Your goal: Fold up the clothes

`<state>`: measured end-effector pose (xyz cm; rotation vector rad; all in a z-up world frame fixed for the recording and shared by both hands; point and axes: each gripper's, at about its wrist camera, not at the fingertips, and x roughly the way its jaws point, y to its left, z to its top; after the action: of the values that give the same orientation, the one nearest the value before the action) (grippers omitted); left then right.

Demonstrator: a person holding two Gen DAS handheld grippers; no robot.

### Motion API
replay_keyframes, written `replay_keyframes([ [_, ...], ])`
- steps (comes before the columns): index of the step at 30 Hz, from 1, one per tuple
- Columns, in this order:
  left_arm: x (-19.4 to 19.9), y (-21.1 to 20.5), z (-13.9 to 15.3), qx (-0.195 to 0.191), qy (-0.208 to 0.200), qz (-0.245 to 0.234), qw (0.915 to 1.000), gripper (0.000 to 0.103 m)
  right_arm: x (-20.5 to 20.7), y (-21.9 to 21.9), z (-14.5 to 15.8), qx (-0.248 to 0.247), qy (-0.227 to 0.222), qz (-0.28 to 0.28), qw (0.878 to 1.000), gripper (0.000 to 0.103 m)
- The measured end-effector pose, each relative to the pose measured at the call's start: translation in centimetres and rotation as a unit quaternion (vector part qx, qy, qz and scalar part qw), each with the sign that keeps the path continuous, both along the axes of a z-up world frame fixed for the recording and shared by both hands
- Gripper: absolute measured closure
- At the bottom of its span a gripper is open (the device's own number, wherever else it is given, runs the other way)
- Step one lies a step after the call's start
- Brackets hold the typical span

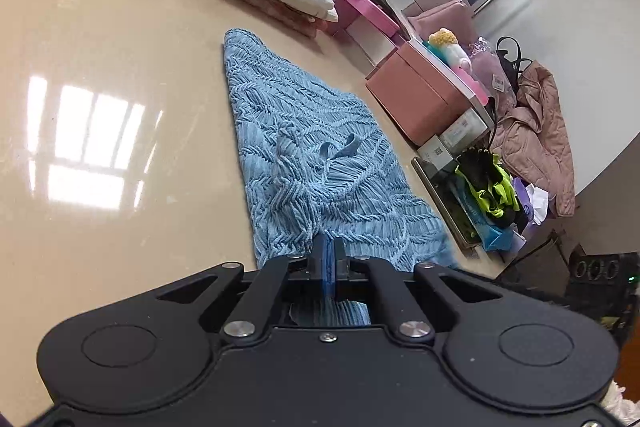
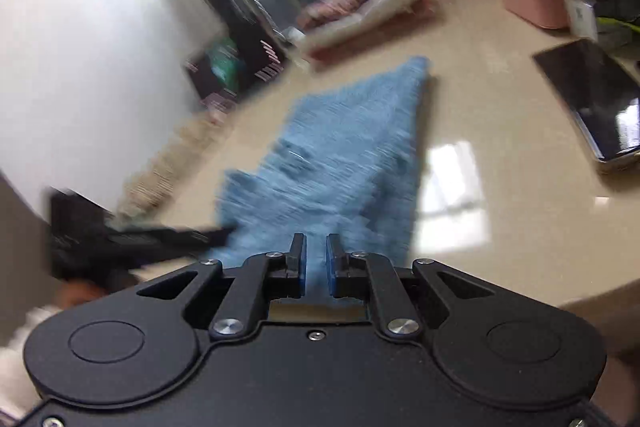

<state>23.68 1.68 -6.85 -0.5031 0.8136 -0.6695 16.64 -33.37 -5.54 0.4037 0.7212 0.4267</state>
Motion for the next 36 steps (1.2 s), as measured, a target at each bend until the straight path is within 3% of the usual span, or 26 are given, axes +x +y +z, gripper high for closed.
replay_keyframes([
  [1, 0.0, 0.0, 0.0, 0.001, -0.001, -0.001, 1.0, 0.099, 0.0, -0.5, -0.3, -0.004, 0.002, -0.011, 1.0, 0.102],
  [6, 0.1, 0.0, -0.1, -0.003, 0.0, -0.005, 1.0, 0.099, -0.6, -2.8, -0.6, 0.037, 0.0, -0.05, 0.998, 0.103],
  [10, -0.1, -0.1, 0.1, 0.0, -0.007, -0.007, 1.0, 0.099, -1.2, -3.2, 0.3, 0.055, -0.031, -0.055, 0.997, 0.09],
  [14, -0.3, -0.3, 0.3, 0.007, -0.014, -0.009, 0.9998, 0.098, -0.7, -1.6, 0.8, 0.029, -0.056, -0.015, 0.998, 0.077],
  [16, -0.2, -0.3, 0.3, 0.005, -0.013, -0.009, 0.9999, 0.098, 0.2, -1.0, 0.0, 0.013, -0.032, -0.017, 0.999, 0.079],
  [17, -0.2, -0.3, 0.2, 0.003, -0.012, -0.008, 0.9999, 0.098, 0.6, -0.9, -0.5, 0.009, -0.017, -0.021, 1.0, 0.088],
  [18, -0.2, -0.2, 0.2, 0.002, -0.012, -0.008, 0.9999, 0.098, 0.9, -1.1, -1.0, 0.017, -0.004, -0.031, 0.999, 0.091],
  [22, -0.3, -0.1, 0.5, 0.002, -0.011, -0.008, 0.9999, 0.098, 0.8, -1.8, -1.2, 0.044, 0.009, -0.051, 0.998, 0.092],
  [24, -0.8, 0.2, 1.4, -0.004, -0.025, 0.007, 0.9997, 0.092, 0.2, -1.9, -0.4, 0.045, -0.01, -0.047, 0.998, 0.086],
  [25, -1.3, 0.5, 2.2, -0.01, -0.042, 0.015, 0.999, 0.078, -0.2, -1.9, 0.2, 0.045, -0.024, -0.043, 0.998, 0.078],
  [26, -1.8, 0.8, 3.0, -0.011, -0.063, 0.021, 0.9978, 0.054, -0.6, -1.9, 0.9, 0.04, -0.04, -0.04, 0.998, 0.068],
  [28, -3.0, 0.9, 4.8, 0.017, -0.108, 0.028, 0.9936, 0.026, -1.5, -1.4, 2.6, -0.01, -0.08, -0.027, 0.996, 0.055],
  [31, -4.9, -0.3, 6.7, 0.113, -0.184, 0.012, 0.9763, 0.021, -2.6, 0.6, 4.7, -0.132, -0.137, 0.014, 0.982, 0.043],
  [33, -5.4, -1.2, 7.1, 0.166, -0.206, 0.009, 0.9643, 0.021, -2.7, 2.0, 5.2, -0.187, -0.157, 0.039, 0.969, 0.043],
  [36, -5.9, -2.1, 7.1, 0.175, -0.223, -0.001, 0.9591, 0.026, -1.9, 3.5, 5.3, -0.214, -0.154, 0.057, 0.963, 0.046],
])
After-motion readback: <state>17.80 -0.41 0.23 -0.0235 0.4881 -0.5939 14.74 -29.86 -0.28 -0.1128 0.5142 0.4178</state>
